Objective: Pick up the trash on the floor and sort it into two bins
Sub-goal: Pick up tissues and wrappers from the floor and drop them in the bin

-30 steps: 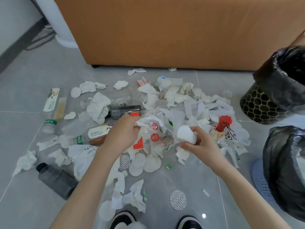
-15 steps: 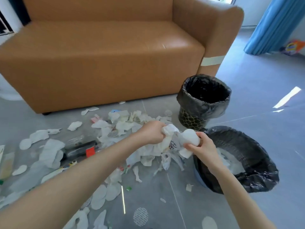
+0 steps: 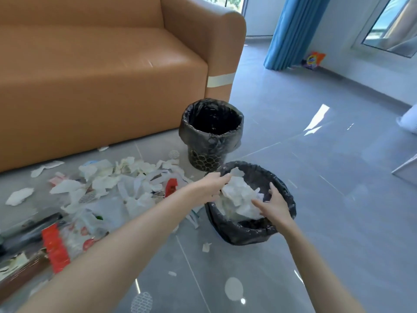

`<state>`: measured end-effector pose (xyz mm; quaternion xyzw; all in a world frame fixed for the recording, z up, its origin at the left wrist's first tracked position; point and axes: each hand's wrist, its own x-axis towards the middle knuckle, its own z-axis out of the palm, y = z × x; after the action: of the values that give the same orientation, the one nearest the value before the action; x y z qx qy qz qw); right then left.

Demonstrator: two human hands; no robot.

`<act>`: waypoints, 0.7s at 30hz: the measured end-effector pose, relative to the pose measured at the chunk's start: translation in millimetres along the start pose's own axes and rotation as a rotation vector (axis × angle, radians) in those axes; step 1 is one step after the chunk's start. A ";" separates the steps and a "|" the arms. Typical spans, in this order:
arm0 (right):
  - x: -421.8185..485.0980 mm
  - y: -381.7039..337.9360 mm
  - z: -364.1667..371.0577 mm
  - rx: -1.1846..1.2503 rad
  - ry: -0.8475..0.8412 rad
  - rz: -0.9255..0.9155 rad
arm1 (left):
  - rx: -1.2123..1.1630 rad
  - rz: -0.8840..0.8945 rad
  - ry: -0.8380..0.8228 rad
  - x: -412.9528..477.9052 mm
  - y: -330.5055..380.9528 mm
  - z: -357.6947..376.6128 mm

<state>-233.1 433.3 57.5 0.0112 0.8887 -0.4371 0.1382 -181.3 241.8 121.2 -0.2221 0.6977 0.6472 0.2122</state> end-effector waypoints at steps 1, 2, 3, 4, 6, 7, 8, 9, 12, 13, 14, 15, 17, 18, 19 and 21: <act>-3.7 0.6 -2.0 -0.043 0.024 -0.022 | 0.039 0.008 0.008 -0.3 -5.7 -2.7; -6.9 1.4 -2.5 -0.067 0.053 -0.058 | 0.055 0.017 0.023 -1.0 -11.8 -5.7; -13.3 -1.4 -3.2 -0.064 0.081 -0.097 | 0.048 0.027 0.036 -1.3 -16.2 -9.2; -20.4 -5.2 -2.7 -0.037 0.096 -0.131 | 0.039 0.029 0.047 -1.0 -19.8 -12.8; -37.3 -12.6 0.6 0.040 0.061 -0.170 | 0.007 0.037 0.094 -1.5 -26.0 -18.4; -45.5 -14.9 3.2 0.067 0.022 -0.174 | -0.022 0.047 0.121 -1.6 -29.2 -20.0; -53.4 -14.8 7.4 0.089 -0.026 -0.167 | -0.055 0.057 0.143 -1.5 -34.1 -20.5; -60.9 -14.0 12.2 0.101 -0.086 -0.154 | -0.090 0.066 0.158 -1.6 -39.2 -20.8; -80.6 1.1 31.9 0.075 -0.267 -0.109 | -0.187 0.082 0.223 -1.1 -67.2 -18.2; -84.3 9.4 39.1 0.030 -0.316 -0.101 | -0.208 0.077 0.255 -1.5 -78.6 -17.4; -85.5 18.2 46.4 -0.019 -0.366 -0.100 | -0.216 0.065 0.282 -0.3 -89.2 -17.7; -86.1 29.4 54.5 -0.078 -0.416 -0.090 | -0.217 0.041 0.297 0.9 -101.4 -17.3; -84.0 51.7 69.7 -0.167 -0.459 -0.054 | -0.180 -0.012 0.310 5.0 -123.4 -18.0; -82.3 63.4 77.1 -0.210 -0.455 -0.034 | -0.159 -0.041 0.311 7.3 -134.3 -18.1; -80.6 74.7 84.0 -0.249 -0.446 -0.012 | -0.145 -0.064 0.314 8.6 -143.8 -17.6; -75.7 99.4 97.3 -0.295 -0.441 0.069 | -0.119 -0.096 0.311 12.5 -160.7 -15.9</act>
<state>-123.4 426.5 -56.4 -0.0744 0.8904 -0.2896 0.3433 -97.6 215.3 -14.9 -0.3646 0.6714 0.6343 0.1187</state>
